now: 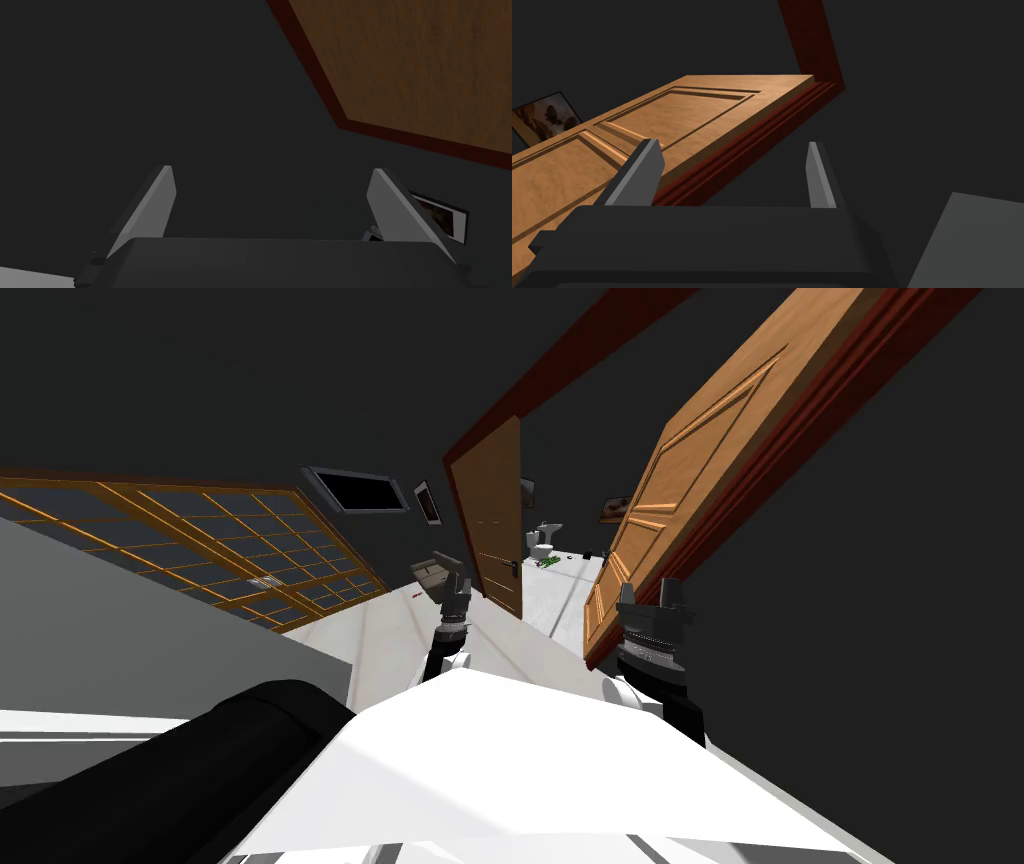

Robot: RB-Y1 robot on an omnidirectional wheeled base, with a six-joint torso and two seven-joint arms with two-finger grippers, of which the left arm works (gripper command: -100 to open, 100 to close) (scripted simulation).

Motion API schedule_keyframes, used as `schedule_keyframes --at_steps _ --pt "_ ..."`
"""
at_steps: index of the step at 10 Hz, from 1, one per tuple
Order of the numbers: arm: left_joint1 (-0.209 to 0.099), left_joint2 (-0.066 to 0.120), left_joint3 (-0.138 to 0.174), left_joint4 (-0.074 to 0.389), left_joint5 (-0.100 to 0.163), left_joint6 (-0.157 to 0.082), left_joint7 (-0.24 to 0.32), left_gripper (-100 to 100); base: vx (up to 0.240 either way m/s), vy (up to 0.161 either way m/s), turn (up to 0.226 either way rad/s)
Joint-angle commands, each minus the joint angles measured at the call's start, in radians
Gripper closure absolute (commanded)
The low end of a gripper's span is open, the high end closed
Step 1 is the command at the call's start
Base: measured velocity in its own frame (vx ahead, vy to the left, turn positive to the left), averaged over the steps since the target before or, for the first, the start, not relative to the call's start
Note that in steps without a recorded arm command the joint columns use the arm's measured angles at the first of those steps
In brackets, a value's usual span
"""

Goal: Push the door open

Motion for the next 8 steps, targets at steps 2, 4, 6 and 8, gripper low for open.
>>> schedule_keyframes --at_steps 2,4,6,8 --pt "-0.027 0.016 -0.006 0.065 0.025 0.027 -0.001 -100 0.185 0.062 -0.171" --pt "-0.037 0.022 -0.008 0.090 0.035 0.037 -0.001 -100 0.113 0.121 -0.115" --pt "-0.056 0.032 -0.012 0.135 0.053 0.056 -0.001 -100 0.104 0.095 -0.129" --pt "-0.077 0.043 -0.016 0.187 0.073 0.077 -0.002 -100 0.150 0.142 -0.195"
